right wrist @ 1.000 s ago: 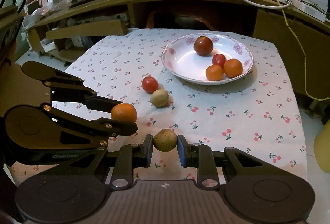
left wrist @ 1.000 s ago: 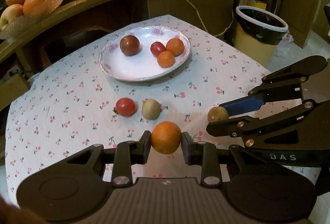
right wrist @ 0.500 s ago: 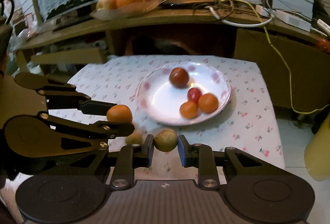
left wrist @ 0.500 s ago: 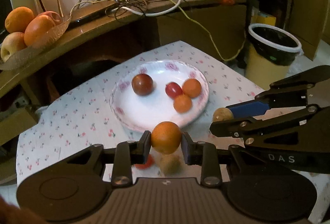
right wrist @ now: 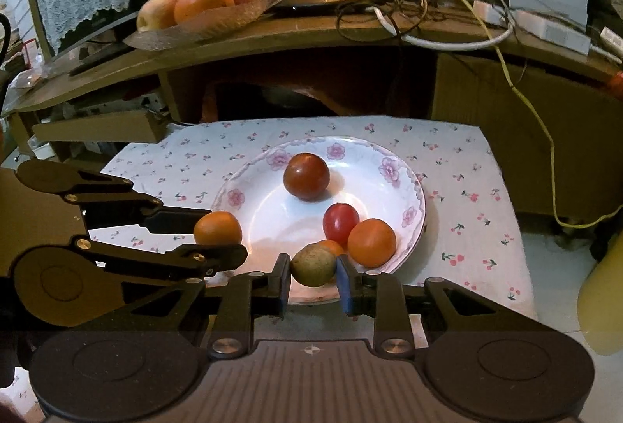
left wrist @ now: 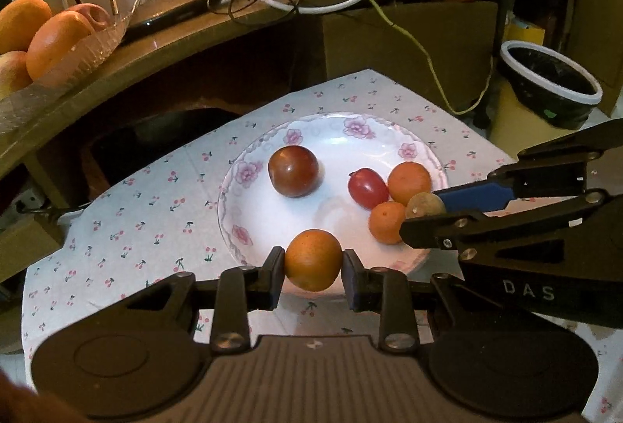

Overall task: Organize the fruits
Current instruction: 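Lower both fruits into the plate and open the left and right grippers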

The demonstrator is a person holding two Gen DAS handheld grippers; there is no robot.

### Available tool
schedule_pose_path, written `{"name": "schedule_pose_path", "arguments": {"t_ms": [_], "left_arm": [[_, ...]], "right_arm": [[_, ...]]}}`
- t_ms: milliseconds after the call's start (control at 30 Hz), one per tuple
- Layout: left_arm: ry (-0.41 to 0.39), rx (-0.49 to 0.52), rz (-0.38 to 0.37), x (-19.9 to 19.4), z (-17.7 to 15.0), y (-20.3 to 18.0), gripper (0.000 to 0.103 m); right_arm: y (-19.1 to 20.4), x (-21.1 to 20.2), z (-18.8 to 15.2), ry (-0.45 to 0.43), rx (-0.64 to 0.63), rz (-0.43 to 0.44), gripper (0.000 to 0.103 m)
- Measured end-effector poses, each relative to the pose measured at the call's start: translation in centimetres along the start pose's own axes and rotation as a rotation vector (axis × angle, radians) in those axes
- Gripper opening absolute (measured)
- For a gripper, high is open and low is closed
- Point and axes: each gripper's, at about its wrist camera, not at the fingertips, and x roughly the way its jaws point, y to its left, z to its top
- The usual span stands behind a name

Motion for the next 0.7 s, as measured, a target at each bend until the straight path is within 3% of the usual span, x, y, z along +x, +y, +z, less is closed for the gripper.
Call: {"name": "schedule_pose_path", "arguments": {"t_ms": [200,700], "left_arm": [[0.012,-0.032,-0.012,1.5,0.4,0.9,0.036],[0.018,-0.07,-0.004,3.2,0.6,1.9,0.036]], "right_arm": [[-0.6,1.7,0.2,0.037,0.022,0.004,0.028],[-0.6,2.5,0.8,0.012,-0.028,0.012,0.029]]}}
